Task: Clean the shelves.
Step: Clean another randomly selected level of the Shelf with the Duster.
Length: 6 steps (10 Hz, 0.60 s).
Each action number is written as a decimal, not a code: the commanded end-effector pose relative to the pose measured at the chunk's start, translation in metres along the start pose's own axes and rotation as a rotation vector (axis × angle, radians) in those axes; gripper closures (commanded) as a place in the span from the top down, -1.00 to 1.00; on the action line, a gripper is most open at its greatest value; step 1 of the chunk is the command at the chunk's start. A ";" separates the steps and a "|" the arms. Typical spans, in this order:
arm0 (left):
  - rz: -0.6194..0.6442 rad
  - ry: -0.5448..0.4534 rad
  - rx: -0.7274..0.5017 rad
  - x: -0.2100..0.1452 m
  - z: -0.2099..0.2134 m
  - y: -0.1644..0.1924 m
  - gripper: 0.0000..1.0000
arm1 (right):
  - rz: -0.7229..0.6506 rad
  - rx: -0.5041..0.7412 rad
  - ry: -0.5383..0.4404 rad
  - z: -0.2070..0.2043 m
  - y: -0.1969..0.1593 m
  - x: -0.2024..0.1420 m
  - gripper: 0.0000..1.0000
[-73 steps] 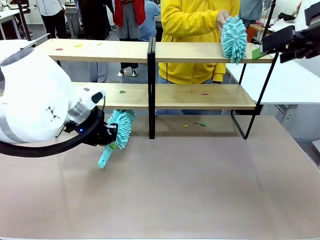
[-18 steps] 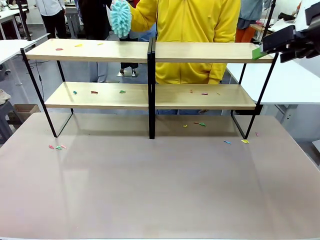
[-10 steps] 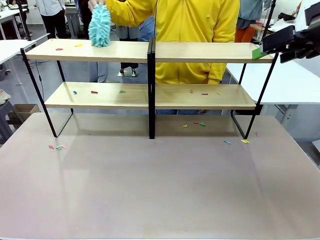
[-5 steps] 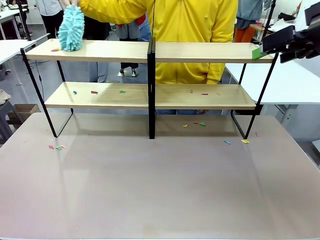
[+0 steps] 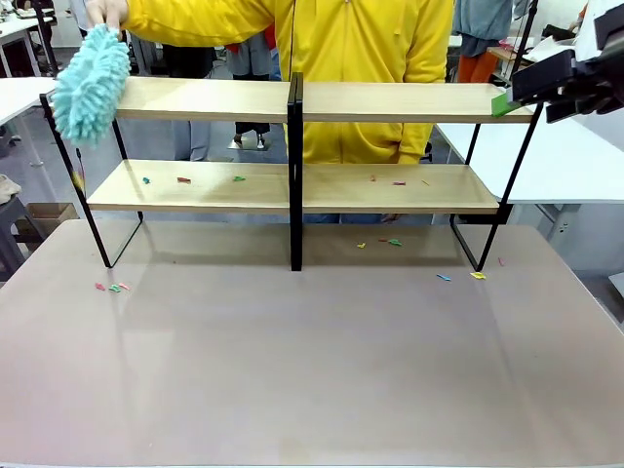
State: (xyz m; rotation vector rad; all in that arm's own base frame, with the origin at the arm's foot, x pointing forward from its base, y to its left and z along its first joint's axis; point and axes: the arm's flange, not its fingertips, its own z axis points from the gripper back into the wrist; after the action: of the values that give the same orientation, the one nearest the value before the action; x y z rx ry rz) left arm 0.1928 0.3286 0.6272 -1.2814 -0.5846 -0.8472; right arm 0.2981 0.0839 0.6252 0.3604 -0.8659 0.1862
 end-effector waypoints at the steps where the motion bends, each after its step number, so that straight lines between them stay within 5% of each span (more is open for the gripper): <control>1: -0.006 0.016 0.005 0.002 0.001 -0.004 -0.75 | -0.002 0.007 -0.003 0.000 0.000 0.001 1.00; 6: -0.006 0.016 0.005 0.002 0.001 -0.004 -0.75 | -0.002 0.007 -0.003 0.000 0.000 0.001 1.00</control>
State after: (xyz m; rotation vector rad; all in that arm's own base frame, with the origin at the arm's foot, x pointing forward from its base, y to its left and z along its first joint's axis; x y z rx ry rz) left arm 0.1928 0.3286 0.6272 -1.2814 -0.5847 -0.8472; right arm 0.2981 0.0839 0.6252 0.3604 -0.8659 0.1862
